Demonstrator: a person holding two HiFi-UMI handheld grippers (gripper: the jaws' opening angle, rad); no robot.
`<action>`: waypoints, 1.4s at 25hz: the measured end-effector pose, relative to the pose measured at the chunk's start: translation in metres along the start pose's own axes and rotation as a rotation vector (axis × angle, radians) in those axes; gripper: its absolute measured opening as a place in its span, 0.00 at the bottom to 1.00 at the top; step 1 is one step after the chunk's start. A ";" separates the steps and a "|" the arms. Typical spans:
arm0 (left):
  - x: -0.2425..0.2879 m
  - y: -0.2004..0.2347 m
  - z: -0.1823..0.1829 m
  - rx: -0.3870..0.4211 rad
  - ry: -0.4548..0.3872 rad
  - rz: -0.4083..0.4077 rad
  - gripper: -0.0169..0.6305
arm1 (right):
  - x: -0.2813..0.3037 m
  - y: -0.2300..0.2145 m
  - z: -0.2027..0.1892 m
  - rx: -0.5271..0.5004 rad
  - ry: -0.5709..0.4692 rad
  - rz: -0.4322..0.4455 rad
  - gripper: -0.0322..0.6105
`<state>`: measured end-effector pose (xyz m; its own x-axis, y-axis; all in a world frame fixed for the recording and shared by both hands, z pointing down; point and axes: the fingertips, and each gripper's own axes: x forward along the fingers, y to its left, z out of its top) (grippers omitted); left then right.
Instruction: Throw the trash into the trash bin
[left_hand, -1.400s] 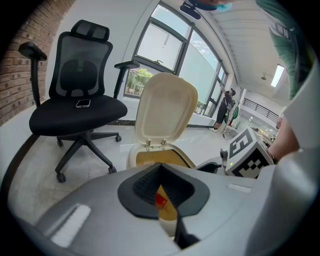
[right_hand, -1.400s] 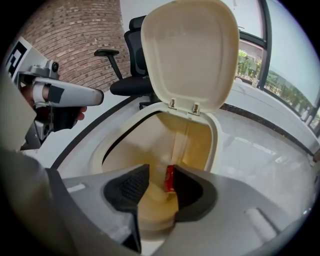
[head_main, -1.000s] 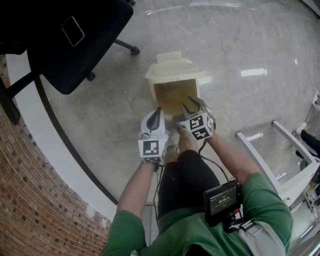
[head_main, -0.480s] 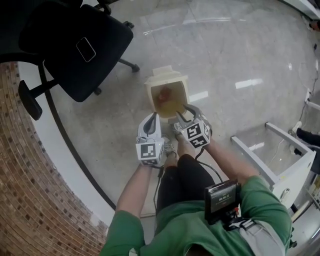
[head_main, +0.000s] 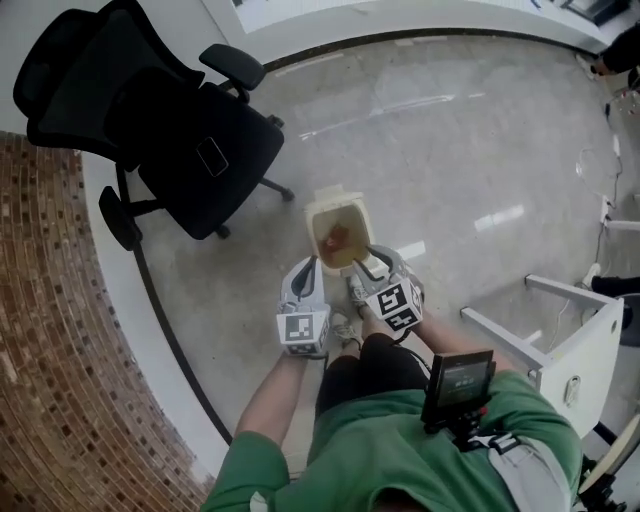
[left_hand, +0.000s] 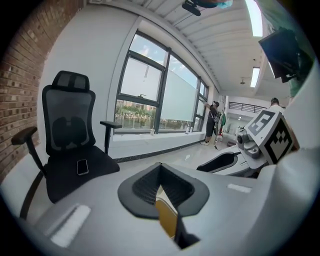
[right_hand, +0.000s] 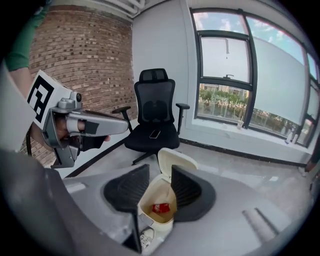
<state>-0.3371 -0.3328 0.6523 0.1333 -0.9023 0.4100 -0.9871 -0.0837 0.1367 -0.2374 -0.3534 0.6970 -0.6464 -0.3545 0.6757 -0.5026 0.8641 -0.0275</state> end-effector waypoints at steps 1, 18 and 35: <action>-0.006 -0.003 0.011 0.002 -0.015 -0.002 0.04 | -0.009 0.001 0.010 0.003 -0.016 -0.005 0.27; -0.102 -0.041 0.161 0.074 -0.300 -0.032 0.04 | -0.156 0.020 0.155 0.009 -0.386 -0.087 0.25; -0.182 -0.081 0.225 0.133 -0.484 -0.080 0.04 | -0.263 0.055 0.217 -0.019 -0.660 -0.152 0.15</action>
<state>-0.3015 -0.2574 0.3638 0.1834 -0.9808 -0.0665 -0.9825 -0.1851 0.0214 -0.2197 -0.2906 0.3583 -0.7873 -0.6114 0.0796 -0.6094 0.7913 0.0498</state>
